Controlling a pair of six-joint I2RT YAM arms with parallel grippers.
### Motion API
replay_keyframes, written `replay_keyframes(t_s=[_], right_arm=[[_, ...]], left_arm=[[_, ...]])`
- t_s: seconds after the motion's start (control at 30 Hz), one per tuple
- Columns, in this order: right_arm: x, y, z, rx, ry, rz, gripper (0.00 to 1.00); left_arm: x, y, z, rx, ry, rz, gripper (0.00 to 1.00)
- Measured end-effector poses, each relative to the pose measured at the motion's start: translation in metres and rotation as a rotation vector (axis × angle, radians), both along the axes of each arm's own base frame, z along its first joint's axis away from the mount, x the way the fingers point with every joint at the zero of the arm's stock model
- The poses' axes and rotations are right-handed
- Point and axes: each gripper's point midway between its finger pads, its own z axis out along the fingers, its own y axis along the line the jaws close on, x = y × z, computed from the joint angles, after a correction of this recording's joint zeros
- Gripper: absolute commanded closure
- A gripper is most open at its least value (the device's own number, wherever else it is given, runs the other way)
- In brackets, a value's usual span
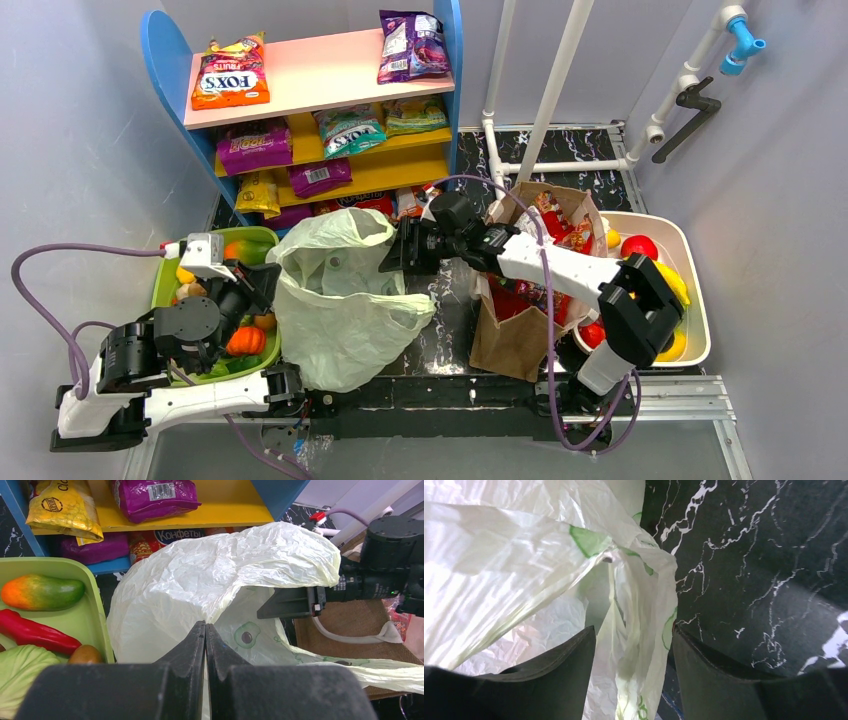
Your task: Place the food into the grocery bag and tie it
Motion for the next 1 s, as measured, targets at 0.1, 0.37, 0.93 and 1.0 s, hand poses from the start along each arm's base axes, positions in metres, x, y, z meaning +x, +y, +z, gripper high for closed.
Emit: replay_keyframes(t_s=[0.1, 0.37, 0.93, 1.0], right_arm=[[-0.003, 0.007, -0.007, 0.005, 0.018, 0.02, 0.42], [-0.019, 0.018, -0.013, 0.01, 0.031, 0.079, 0.95], [0.001, -0.025, 0.097, -0.075, -0.255, -0.014, 0.99], [0.005, -0.035, 0.116, -0.087, -0.296, -0.027, 0.99]], left_arm=[[0.0, 0.001, -0.001, 0.002, 0.003, 0.003, 1.0], [-0.003, 0.009, -0.002, -0.029, 0.0, 0.006, 1.0], [-0.002, -0.009, -0.006, -0.067, 0.02, -0.019, 0.85], [-0.001, -0.019, -0.006, -0.049, 0.026, -0.028, 0.75]])
